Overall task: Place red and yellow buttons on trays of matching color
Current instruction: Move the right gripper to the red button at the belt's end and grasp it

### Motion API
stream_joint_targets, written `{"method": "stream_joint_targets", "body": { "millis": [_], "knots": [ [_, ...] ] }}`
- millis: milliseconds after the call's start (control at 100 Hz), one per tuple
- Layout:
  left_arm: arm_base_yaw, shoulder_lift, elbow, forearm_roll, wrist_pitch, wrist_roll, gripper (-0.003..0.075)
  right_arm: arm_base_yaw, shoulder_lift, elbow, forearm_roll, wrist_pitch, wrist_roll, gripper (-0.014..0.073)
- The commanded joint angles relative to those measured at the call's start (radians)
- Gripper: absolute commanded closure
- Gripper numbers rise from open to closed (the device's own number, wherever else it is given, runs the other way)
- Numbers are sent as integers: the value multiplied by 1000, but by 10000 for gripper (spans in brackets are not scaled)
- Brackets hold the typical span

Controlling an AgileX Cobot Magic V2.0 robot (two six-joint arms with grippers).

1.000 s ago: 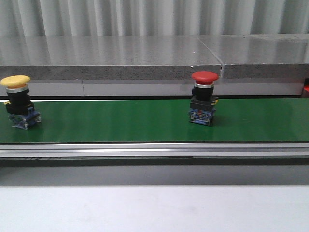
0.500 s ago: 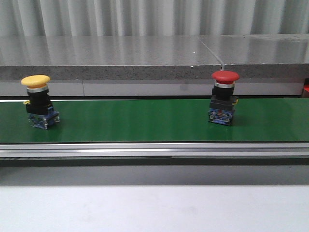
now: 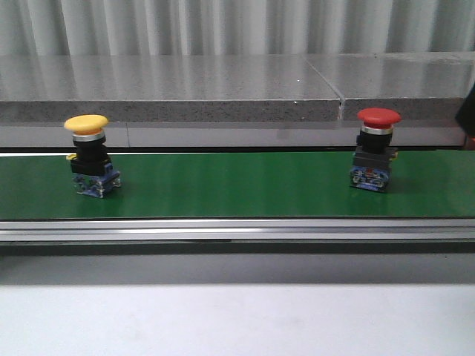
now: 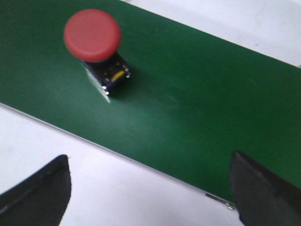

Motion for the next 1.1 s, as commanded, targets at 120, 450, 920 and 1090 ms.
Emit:
{"method": "stream_joint_targets", "body": {
  "millis": [120, 450, 920, 1090],
  "knots": [
    [-6, 7, -27, -10, -82, -3, 740, 29, 152, -124, 9, -50, -11, -71],
    [-6, 7, -27, -10, -82, -3, 740, 29, 336, -248, 9, -83, -12, -4],
    [-6, 7, -27, -10, -82, -3, 740, -15, 371, -406, 8, 140, -12, 474],
    [-6, 7, -27, -10, -82, -3, 740, -143, 369, -549, 8, 233, -12, 474]
  ]
}}
